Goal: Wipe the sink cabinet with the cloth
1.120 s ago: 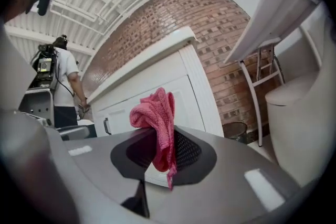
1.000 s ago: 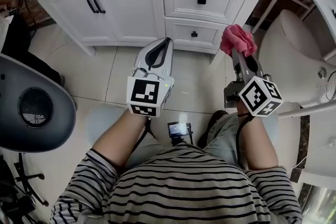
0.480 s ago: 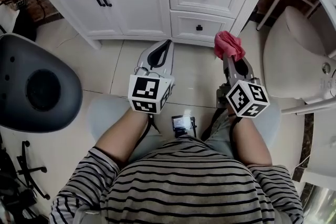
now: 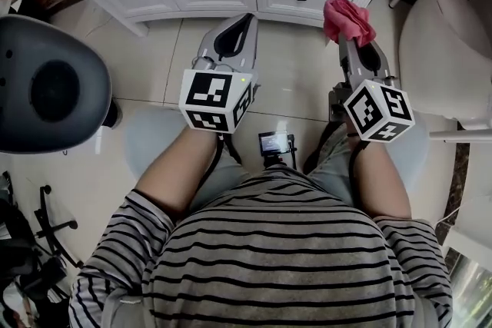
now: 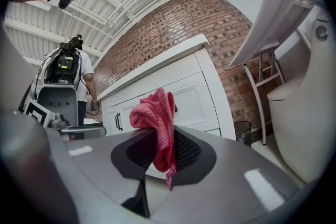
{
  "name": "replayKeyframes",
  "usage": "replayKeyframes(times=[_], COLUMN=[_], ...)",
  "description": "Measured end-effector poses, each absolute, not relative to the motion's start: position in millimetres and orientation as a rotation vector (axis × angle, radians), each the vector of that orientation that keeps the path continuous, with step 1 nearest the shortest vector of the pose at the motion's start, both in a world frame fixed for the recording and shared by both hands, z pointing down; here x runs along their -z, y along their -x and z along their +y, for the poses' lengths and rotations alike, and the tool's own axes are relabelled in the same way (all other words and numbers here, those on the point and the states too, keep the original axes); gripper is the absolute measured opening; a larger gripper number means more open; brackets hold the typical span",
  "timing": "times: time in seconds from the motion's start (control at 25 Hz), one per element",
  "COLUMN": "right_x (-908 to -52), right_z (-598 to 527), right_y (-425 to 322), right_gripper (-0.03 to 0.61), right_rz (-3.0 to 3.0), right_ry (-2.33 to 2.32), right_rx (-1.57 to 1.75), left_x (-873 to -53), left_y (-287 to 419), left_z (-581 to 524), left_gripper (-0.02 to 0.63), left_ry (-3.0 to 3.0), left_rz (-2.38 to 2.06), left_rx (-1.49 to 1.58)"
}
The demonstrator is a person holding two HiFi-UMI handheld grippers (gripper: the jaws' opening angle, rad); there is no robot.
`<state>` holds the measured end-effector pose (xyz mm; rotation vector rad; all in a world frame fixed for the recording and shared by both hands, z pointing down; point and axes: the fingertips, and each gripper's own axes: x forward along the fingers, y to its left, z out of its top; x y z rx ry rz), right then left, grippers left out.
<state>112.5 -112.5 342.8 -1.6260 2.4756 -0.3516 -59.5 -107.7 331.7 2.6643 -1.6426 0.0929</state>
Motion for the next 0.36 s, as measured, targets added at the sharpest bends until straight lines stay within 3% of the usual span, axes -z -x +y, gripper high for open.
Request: replayKeyframes(times=[0.36], right_x=[-349.0], right_z=[-116.4], right_y=[-112.6], right_gripper=[0.067], right_rz=[2.48], right_ry=[1.636], right_rx=[0.374], left_x=[-338.5], left_y=[50.8], left_z=[-109.2], left_gripper=[-0.009], left_ry=[-2.69], left_rz=[-1.623], left_rx=[-0.137])
